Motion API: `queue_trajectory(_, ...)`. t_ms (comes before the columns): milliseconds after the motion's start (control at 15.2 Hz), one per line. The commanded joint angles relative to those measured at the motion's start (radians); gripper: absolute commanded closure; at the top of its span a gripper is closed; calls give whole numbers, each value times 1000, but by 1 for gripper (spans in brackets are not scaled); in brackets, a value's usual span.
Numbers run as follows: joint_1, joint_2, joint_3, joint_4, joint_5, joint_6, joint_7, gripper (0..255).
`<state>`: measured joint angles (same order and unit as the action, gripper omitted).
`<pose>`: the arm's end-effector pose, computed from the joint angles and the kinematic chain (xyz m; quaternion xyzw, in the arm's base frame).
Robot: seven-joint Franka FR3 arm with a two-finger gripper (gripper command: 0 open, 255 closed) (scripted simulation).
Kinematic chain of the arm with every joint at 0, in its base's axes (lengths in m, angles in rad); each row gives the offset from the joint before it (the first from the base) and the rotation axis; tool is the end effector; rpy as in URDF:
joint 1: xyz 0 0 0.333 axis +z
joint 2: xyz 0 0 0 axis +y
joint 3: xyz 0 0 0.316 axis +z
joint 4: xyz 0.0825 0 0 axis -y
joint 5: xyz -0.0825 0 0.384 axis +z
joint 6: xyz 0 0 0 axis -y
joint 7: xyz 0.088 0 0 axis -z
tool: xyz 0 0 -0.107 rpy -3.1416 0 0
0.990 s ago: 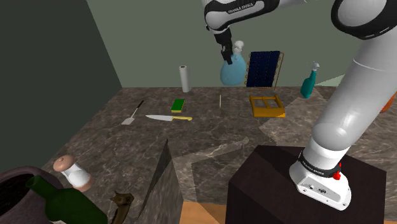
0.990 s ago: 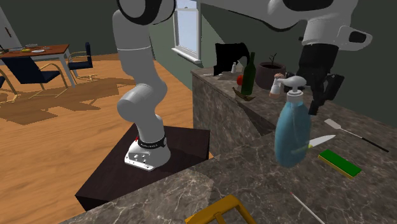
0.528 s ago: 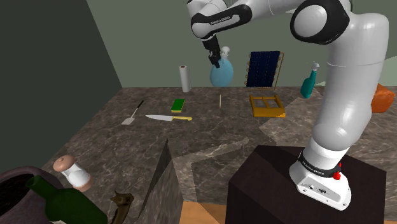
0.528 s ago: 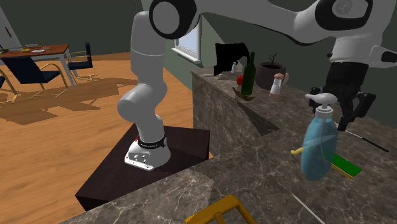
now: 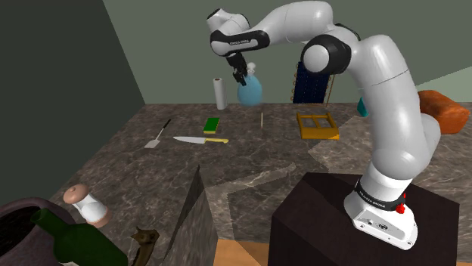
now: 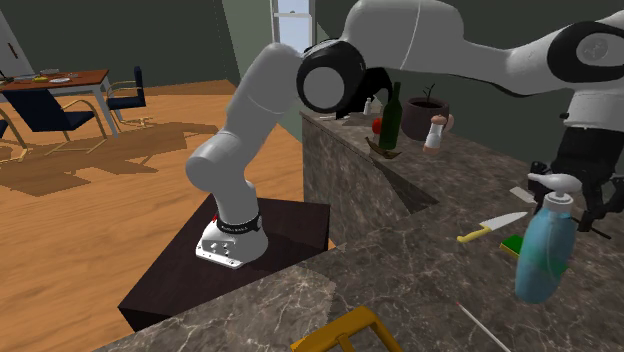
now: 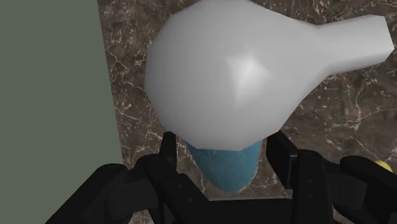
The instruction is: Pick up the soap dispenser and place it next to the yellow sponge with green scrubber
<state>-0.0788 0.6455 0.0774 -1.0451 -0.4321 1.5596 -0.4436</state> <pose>0.7204 -0.0635 0.4629 0.9545 0.2200 -0.1050 0.1719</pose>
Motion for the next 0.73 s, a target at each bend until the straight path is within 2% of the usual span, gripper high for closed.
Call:
queue_trajectory(0,13,130,-8,187,-3,-51,-23,255)
queue_trajectory(66,26,240,-17,362,-4,-110,-48,255)
queue_trajectory(330,17,202,-12,243,-3,-35,-18,255)
queue_trajectory(660,9,184,-9,146,-5,38,11,255)
